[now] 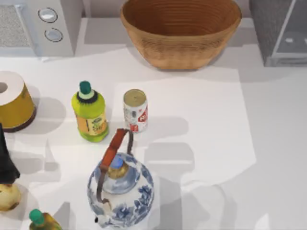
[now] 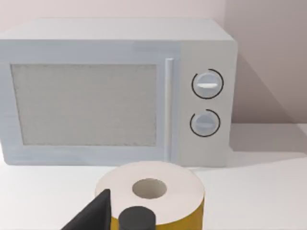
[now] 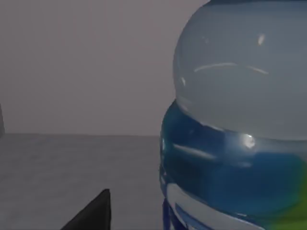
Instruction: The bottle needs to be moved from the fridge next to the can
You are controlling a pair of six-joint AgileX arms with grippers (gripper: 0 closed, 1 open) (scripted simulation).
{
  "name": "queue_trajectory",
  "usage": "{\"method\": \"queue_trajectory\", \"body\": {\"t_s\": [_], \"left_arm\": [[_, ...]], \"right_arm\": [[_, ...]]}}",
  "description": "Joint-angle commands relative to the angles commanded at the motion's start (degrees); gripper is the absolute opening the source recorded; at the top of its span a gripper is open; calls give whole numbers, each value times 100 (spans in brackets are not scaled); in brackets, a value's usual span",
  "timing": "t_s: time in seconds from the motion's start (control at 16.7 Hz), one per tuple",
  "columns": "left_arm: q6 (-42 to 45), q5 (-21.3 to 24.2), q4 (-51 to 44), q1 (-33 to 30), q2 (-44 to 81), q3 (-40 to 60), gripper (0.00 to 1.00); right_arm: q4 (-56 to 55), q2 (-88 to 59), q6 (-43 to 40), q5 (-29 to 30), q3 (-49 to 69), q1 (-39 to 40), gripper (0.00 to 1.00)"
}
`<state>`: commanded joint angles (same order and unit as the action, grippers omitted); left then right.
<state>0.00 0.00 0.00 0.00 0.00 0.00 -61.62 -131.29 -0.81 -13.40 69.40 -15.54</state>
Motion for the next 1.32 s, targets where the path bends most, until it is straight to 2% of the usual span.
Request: {"method": "queue_trajectory", "body": {"t_s": [0.24, 0.54, 1.32], "left_arm": [[0, 0, 0, 0, 0, 0, 100], [0, 0, 0, 0, 0, 0, 100], [0, 0, 0, 0, 0, 0, 100]], "right_arm": [[351, -327, -4, 74, 679, 71, 100], [386, -357, -4, 81, 739, 78, 100], [386, -357, -4, 81, 739, 78, 2]]}}
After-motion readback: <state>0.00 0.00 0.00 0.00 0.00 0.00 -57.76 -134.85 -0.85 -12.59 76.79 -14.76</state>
